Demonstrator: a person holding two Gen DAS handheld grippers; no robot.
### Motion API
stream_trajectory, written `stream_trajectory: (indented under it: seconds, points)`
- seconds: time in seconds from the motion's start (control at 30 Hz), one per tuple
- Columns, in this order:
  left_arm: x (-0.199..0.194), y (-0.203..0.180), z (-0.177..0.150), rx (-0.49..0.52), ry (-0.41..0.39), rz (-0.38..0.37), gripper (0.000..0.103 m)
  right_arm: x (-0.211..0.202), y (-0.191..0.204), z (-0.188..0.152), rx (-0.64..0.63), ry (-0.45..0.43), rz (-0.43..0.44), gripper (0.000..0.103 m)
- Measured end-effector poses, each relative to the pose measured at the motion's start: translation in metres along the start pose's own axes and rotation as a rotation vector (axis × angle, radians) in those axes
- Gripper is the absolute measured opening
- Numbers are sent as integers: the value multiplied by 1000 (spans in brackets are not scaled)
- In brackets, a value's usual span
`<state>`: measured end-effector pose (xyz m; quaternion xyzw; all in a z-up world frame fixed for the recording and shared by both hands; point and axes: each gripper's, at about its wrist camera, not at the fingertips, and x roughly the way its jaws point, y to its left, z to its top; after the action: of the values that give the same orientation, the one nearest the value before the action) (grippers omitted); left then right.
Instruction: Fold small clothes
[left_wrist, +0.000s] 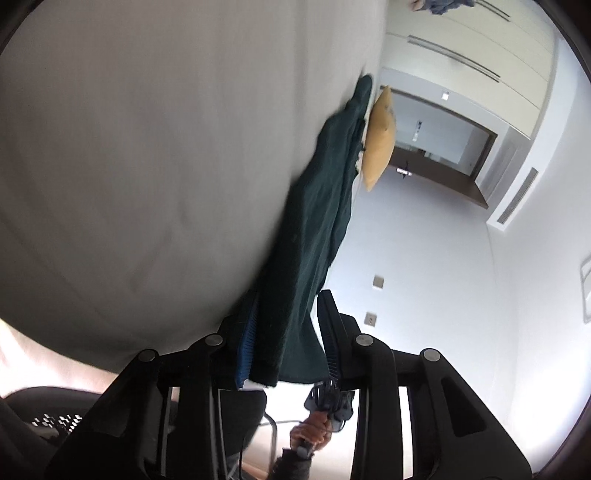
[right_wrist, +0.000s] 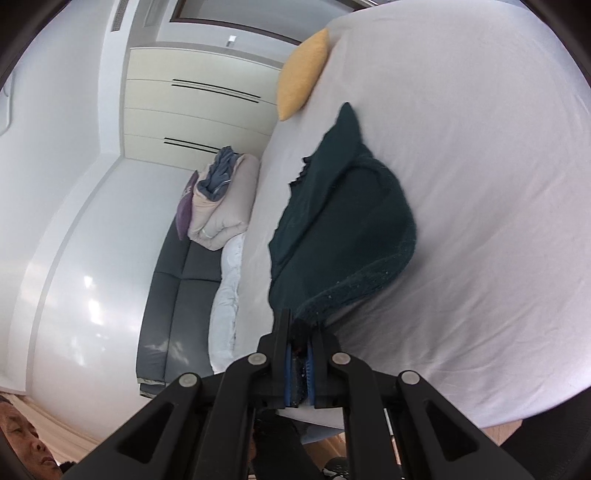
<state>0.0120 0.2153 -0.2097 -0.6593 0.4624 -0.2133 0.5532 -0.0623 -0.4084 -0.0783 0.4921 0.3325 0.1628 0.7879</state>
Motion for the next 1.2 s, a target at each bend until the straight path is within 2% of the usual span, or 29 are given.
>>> stream_trajectory:
  seconds: [0.03, 0.13, 0.23, 0.37, 0.4, 0.47, 0.63, 0.77, 0.97, 1.1, 1.2]
  points:
    - [1, -2, 2, 6, 3, 1, 24, 0, -3, -1, 4, 1, -7, 8]
    - [15, -12, 3, 43, 46, 30, 20, 0, -11, -5, 16, 4, -16, 8]
    - [34, -19, -4, 75, 114, 16, 20, 0, -16, -8, 23, 7, -24, 8]
    - [48, -27, -9, 122, 132, 54, 20, 0, -20, -9, 21, 11, -36, 8]
    - [49, -28, -7, 127, 126, 75, 20, 0, -19, -9, 20, 11, -39, 8]
    - [47, -25, -2, 134, 110, 108, 7, 1, -20, -10, 18, 12, -45, 8]
    - [34, -33, 0, 197, 39, 174, 4, 4, -21, -13, 12, 16, -72, 8]
    - [32, -56, -5, 293, -12, 201, 4, 2, -19, -15, -4, 15, -86, 8]
    - [29, -89, -6, 363, -54, 191, 4, 1, -11, -16, -19, -6, -71, 7]
    - [38, -109, -1, 376, -64, 162, 4, 4, -6, -13, -28, -5, -61, 7]
    - [30, -120, 9, 384, -73, 143, 4, 8, -2, -7, -30, -9, -55, 7]
